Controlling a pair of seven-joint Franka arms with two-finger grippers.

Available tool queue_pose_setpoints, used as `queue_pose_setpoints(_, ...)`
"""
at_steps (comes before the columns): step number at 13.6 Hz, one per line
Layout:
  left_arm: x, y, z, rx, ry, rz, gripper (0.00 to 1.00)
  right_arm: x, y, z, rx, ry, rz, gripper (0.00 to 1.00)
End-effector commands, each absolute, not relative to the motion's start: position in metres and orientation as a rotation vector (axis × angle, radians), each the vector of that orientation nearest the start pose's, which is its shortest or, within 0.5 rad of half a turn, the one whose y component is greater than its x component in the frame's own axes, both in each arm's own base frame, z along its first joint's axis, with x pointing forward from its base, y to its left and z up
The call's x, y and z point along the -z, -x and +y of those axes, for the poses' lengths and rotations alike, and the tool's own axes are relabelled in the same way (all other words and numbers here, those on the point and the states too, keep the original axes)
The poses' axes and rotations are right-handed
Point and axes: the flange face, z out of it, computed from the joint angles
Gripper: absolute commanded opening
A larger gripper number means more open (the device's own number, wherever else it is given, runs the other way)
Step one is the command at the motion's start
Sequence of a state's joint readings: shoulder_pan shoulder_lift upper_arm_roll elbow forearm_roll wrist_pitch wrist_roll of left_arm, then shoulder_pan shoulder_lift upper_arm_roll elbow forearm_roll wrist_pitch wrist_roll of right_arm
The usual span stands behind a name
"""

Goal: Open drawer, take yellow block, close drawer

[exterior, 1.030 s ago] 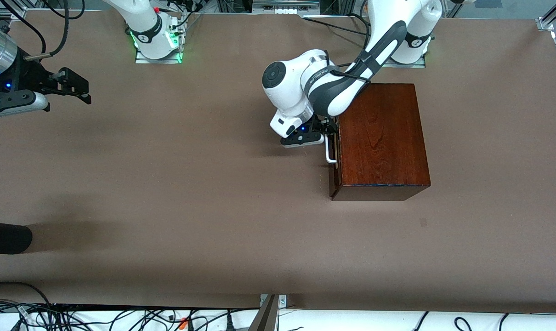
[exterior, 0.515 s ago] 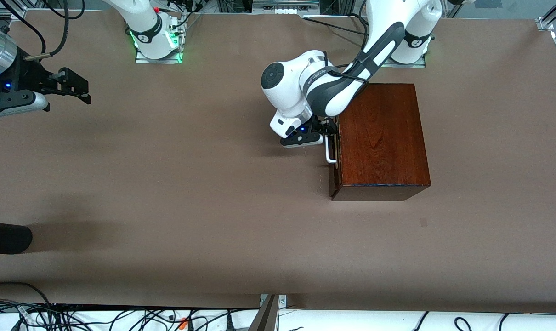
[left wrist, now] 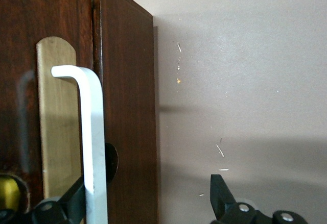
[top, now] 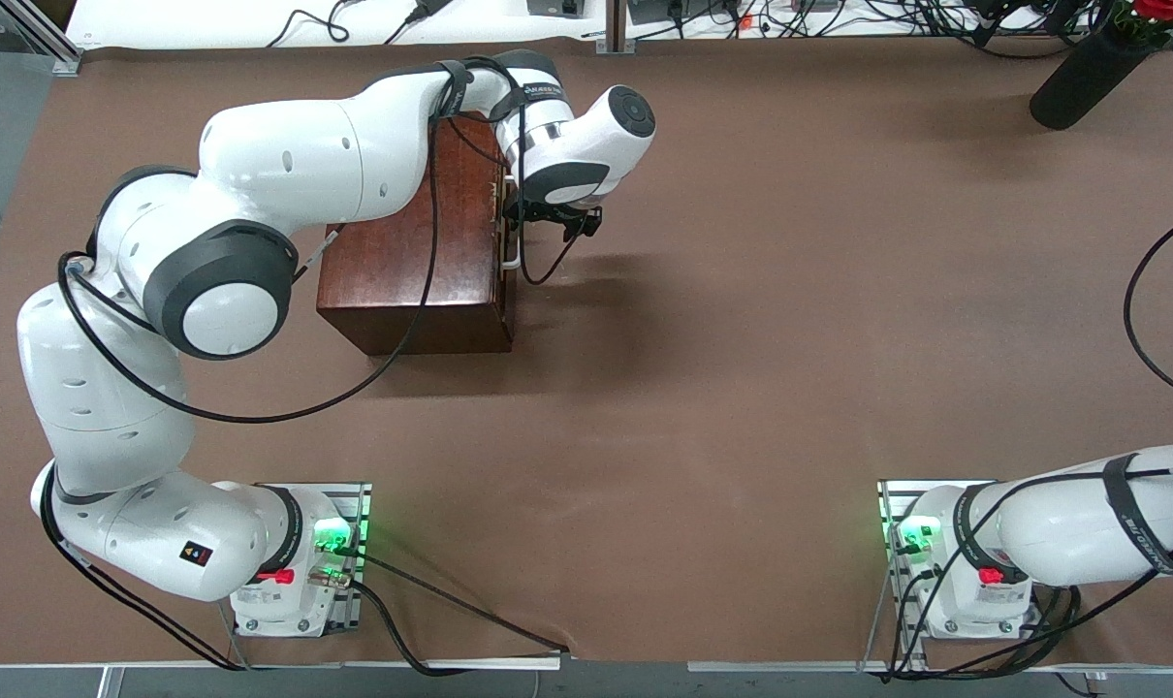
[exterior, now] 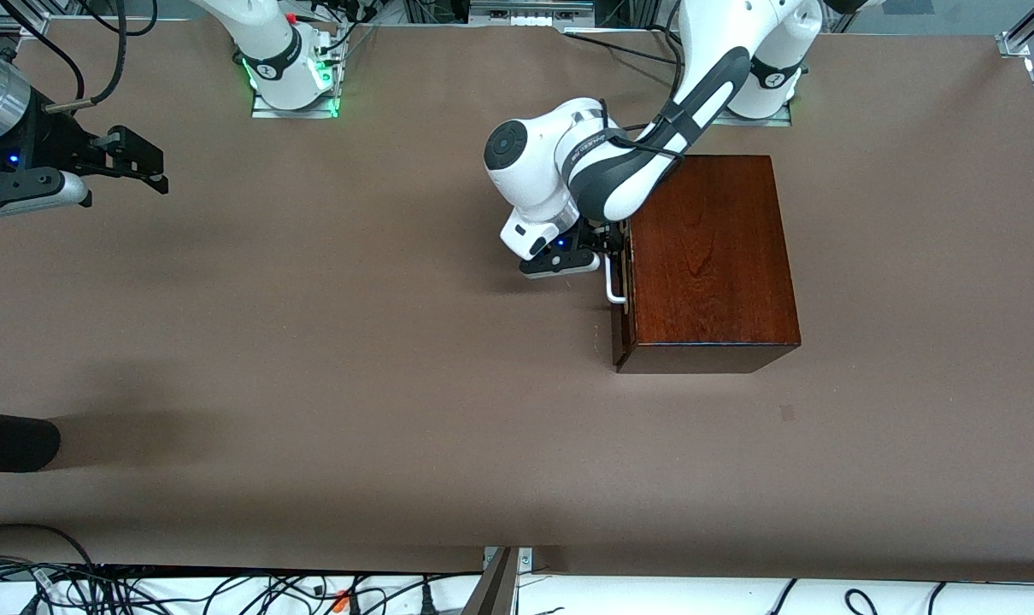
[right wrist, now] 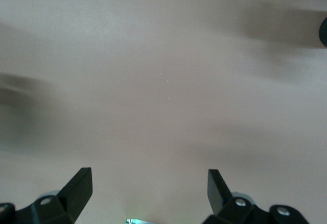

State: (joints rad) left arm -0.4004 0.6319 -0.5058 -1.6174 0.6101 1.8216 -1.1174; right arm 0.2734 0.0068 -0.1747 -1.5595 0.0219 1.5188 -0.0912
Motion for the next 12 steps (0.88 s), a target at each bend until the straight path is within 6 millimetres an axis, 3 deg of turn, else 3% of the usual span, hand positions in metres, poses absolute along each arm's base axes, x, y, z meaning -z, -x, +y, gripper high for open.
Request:
queue_pose_setpoints(1,-0.272,-0.470,-0.464,0.085,2.729,-0.002,1.00,-0.624,-0.548,0.054,-0.084,3.114,-0.283,1.00)
queue_pose_setpoints(6,-0.279,-0.482,-0.487,0.081,2.793,-0.033,1.00,-0.623,-0.548,0.051,-0.086,3.114,-0.281,1.00)
queue_pose_setpoints(12,-0.280,-0.477,-0.513,0.095,2.828,-0.038,1.00,-0.623,-0.548,0.050,-0.086,3.114,-0.281,1.00)
